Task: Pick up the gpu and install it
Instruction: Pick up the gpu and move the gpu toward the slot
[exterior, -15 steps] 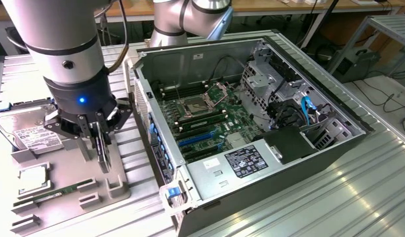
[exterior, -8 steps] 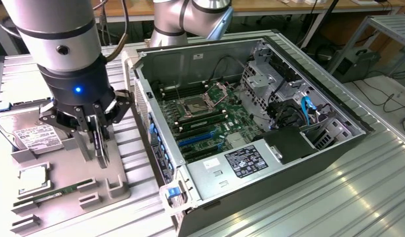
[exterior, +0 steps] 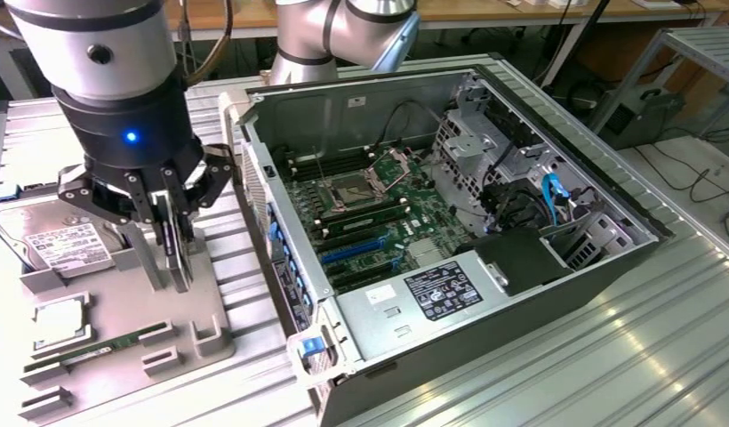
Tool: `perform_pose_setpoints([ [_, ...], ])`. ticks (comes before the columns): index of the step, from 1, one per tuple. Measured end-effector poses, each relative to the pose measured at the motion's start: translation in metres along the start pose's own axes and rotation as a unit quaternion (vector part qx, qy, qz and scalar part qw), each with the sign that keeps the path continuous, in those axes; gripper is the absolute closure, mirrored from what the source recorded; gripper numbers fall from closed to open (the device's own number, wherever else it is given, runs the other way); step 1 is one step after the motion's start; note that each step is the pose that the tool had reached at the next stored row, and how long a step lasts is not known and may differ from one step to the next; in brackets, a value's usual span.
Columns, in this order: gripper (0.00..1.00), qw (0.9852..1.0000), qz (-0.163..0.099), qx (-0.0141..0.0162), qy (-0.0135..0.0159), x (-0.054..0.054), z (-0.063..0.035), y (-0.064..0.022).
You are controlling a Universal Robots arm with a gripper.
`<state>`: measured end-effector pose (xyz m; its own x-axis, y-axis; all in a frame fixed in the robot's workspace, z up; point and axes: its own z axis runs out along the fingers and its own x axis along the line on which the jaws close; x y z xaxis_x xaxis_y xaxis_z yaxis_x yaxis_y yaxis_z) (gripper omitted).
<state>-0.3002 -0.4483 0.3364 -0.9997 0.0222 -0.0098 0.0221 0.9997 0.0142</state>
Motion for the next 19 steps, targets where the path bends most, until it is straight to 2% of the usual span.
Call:
perform_pose_setpoints([
  [19,0.73,1.0000,0.000,0.0000,0.0000,-0.001,-0.0524,0.0008],
])
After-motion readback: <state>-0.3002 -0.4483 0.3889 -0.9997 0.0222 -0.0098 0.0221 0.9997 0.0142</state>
